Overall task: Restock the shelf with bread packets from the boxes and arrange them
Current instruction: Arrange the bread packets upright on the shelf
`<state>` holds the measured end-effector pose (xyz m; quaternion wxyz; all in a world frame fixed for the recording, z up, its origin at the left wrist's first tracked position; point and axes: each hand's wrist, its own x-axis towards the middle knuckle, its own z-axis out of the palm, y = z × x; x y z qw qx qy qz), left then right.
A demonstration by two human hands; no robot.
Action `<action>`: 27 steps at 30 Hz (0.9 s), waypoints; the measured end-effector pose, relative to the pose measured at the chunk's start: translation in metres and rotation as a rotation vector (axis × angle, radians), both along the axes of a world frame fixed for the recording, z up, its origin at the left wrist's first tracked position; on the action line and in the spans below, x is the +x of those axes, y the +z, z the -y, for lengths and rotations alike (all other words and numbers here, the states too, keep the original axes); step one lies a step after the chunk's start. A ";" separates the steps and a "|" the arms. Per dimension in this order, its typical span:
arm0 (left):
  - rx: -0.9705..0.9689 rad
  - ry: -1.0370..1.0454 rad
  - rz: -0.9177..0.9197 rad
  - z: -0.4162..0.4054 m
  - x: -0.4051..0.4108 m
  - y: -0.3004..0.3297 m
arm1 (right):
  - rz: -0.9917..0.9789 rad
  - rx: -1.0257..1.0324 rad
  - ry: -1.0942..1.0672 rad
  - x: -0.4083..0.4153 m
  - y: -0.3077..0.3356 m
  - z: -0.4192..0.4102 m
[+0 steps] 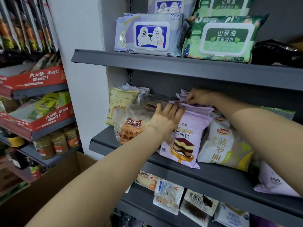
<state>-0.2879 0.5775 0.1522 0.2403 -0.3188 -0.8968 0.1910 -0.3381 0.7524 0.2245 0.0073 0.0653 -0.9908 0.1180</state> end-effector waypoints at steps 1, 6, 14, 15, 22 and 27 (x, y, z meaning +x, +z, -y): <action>-0.004 -0.002 -0.002 0.000 0.000 0.001 | -0.030 0.039 0.010 -0.002 -0.001 0.001; -0.024 0.015 -0.006 -0.003 -0.001 0.001 | -0.156 0.216 -0.055 -0.004 -0.016 0.012; -0.004 0.029 0.010 -0.003 0.003 0.001 | -0.139 0.081 -0.069 -0.011 -0.016 0.004; -0.007 0.034 0.016 -0.003 0.003 0.001 | -0.136 0.067 -0.029 -0.012 -0.015 0.004; -0.021 0.049 0.021 -0.005 0.004 0.003 | -0.154 0.048 -0.018 -0.016 -0.013 0.008; -0.008 0.036 0.019 -0.004 0.006 0.002 | -0.045 -0.193 -0.146 -0.016 -0.014 0.001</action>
